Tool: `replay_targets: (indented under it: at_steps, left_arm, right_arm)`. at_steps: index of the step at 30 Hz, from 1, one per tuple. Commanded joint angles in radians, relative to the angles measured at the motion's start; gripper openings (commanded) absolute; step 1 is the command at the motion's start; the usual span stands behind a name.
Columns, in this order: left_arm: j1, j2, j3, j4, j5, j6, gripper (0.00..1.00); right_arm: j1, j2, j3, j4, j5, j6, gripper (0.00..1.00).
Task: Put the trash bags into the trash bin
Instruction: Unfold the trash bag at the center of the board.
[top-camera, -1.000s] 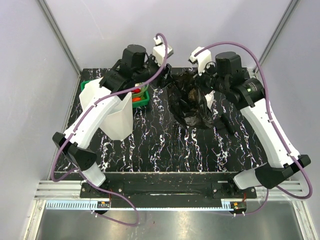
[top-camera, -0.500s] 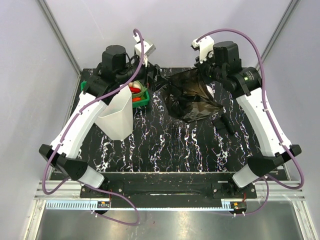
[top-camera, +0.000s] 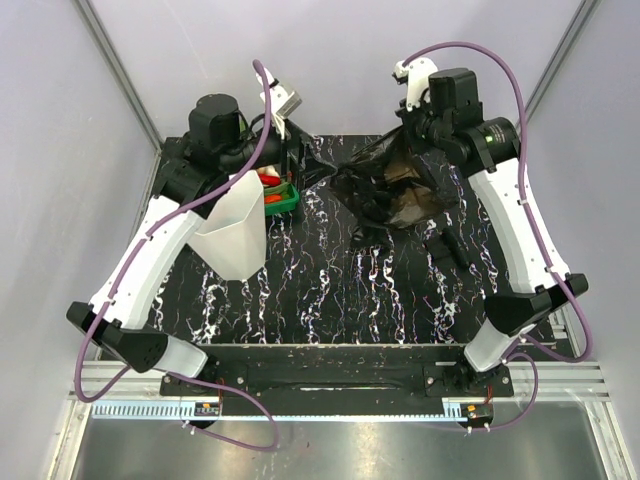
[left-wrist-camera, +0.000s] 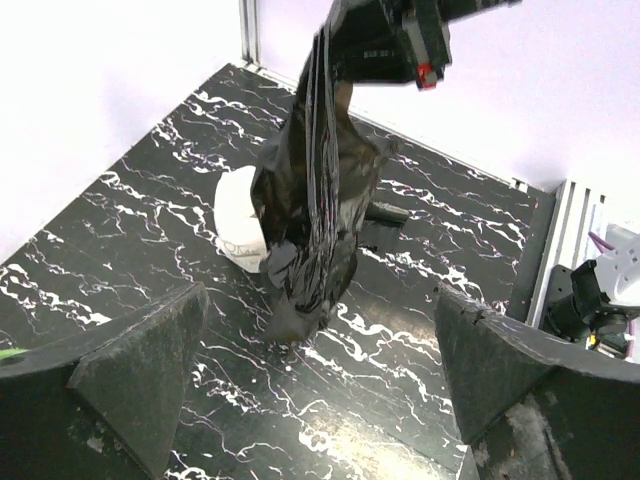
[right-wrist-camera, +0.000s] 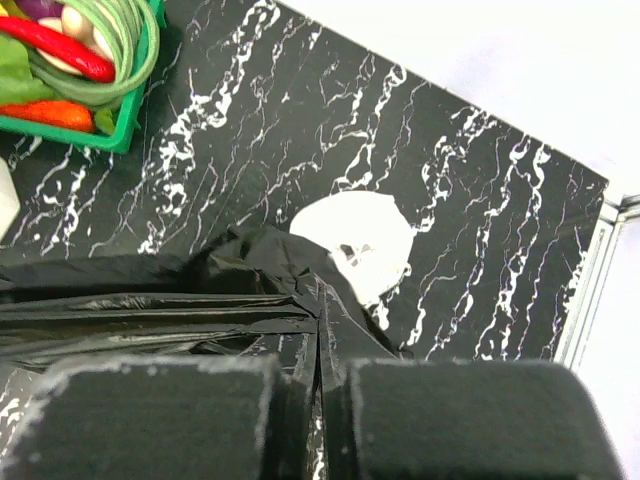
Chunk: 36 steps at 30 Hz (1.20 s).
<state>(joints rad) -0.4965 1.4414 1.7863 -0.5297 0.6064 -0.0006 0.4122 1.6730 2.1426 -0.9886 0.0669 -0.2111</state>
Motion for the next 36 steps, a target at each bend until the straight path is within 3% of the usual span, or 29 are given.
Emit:
replay_targets:
  at_steps: [1, 13, 20, 36]
  left_arm:
    - [0.006, -0.033, -0.086, 0.103, 0.064, -0.057, 0.99]
    - [-0.086, 0.014, -0.298, 0.295, -0.164, -0.206, 0.99]
    - [-0.111, 0.031, -0.324, 0.321, -0.178, -0.266, 0.99]
    - [-0.218, 0.080, -0.419, 0.465, -0.356, -0.383, 0.99]
  right_arm:
    - [-0.012, 0.020, 0.115, 0.014, -0.006, 0.052, 0.00]
    - [-0.039, 0.158, 0.370, 0.067, 0.050, 0.121, 0.00]
    - [-0.068, 0.251, 0.465, 0.077, 0.091, 0.134, 0.00]
    - [-0.093, 0.292, 0.511, 0.096, 0.045, 0.183, 0.00]
